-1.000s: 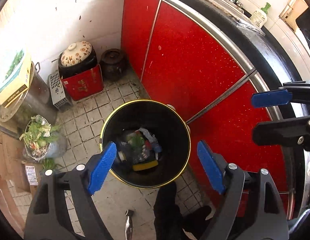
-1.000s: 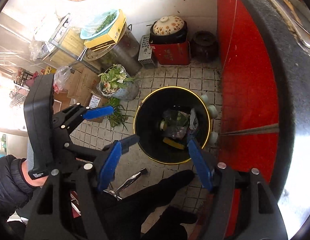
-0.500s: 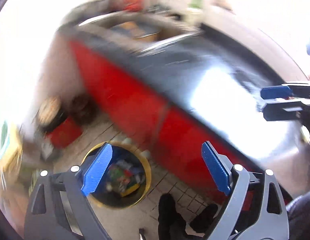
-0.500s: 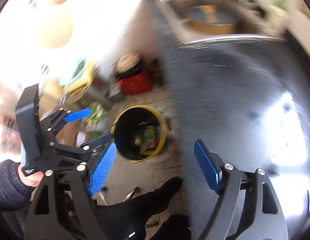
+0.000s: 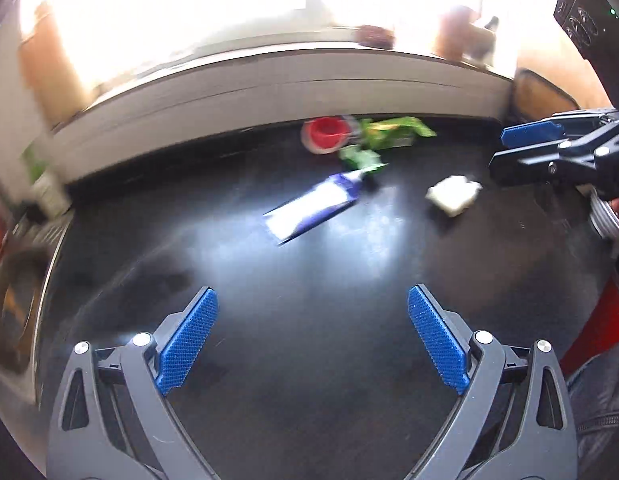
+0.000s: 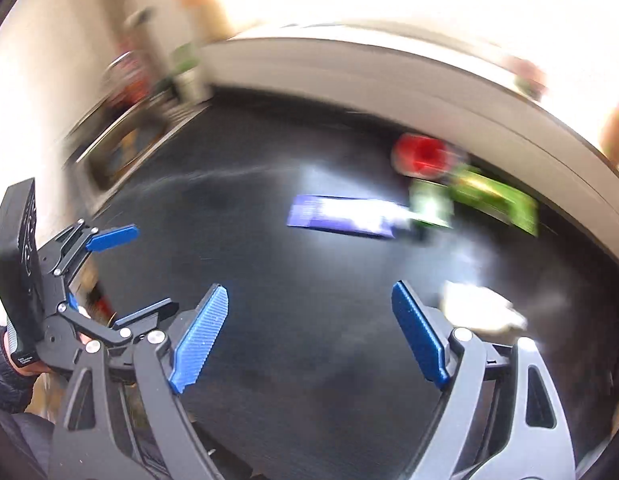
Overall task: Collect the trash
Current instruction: 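Swing both open tools back over the counter, then grasp the blue toothpaste tube with the left tool while the right tool grasps the white foam piece, then carry the toothpaste tube and foam piece to the black bin and release them, then swing both open tools back over the counter, then grasp the green plastic tray with the left tool while the right tool grasps the green snack bag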
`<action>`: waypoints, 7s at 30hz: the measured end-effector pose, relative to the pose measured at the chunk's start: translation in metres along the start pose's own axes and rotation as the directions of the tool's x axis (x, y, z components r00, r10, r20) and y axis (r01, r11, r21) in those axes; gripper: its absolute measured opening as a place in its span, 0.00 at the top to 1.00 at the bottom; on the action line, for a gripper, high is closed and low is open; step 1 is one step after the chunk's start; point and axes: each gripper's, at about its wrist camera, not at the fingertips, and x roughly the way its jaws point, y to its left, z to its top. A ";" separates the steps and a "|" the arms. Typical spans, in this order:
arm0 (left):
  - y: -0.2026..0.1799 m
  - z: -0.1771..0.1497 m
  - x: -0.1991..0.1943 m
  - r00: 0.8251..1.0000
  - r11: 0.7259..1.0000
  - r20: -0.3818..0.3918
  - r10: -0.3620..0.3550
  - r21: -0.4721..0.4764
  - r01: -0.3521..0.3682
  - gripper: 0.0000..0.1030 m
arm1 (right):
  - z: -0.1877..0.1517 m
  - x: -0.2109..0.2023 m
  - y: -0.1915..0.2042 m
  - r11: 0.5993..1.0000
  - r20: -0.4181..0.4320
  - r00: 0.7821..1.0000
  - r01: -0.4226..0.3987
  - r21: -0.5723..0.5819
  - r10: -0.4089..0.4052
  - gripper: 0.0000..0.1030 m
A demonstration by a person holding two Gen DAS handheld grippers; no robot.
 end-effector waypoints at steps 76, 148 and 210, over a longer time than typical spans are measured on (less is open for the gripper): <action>0.014 0.104 0.179 0.953 0.960 -0.200 -0.228 0.118 0.255 0.50 | 0.001 0.114 -0.170 0.858 -0.216 0.970 0.201 0.473 -0.108 0.65; 0.199 -0.467 -0.147 0.833 0.159 -0.451 0.321 -0.841 -0.517 0.19 | -0.144 0.244 0.554 0.541 -0.752 0.635 -0.700 -0.466 0.175 0.24; -0.056 0.135 0.194 0.969 0.985 -0.239 0.067 -0.137 -0.102 0.11 | 0.026 0.046 -0.221 0.966 -0.043 0.994 0.105 0.238 -0.097 0.18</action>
